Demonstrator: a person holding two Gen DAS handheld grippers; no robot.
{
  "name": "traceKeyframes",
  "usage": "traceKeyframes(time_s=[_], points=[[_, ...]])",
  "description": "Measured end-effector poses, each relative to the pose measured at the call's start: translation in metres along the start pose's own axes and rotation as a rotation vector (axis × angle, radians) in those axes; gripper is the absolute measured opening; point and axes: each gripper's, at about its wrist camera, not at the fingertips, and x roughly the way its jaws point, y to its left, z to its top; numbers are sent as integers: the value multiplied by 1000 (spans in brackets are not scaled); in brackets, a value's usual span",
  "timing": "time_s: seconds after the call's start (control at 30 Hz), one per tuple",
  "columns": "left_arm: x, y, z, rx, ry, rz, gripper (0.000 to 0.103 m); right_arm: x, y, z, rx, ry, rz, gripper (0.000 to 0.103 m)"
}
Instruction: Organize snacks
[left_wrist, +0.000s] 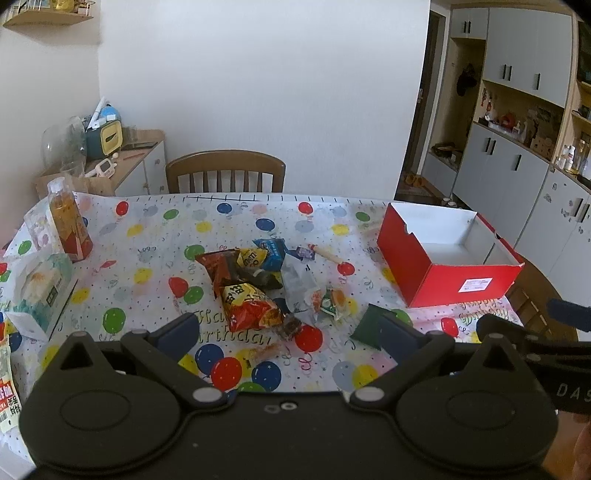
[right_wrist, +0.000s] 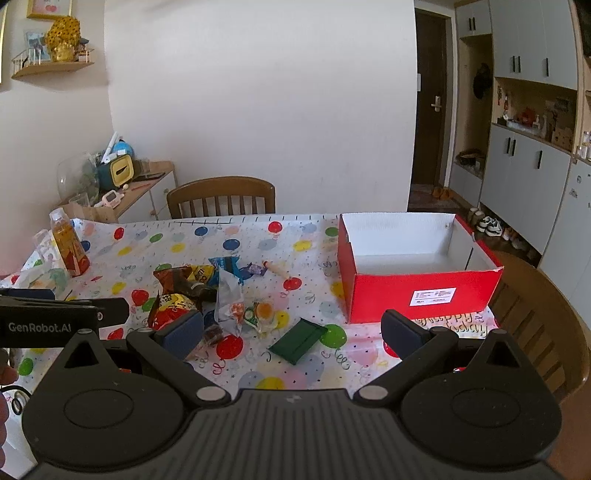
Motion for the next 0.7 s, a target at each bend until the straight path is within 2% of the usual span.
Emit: traceKeyframes(time_s=[0.7], points=[[-6, -4, 2, 1, -42, -18, 103, -4, -5, -2, 30, -17, 3, 103]])
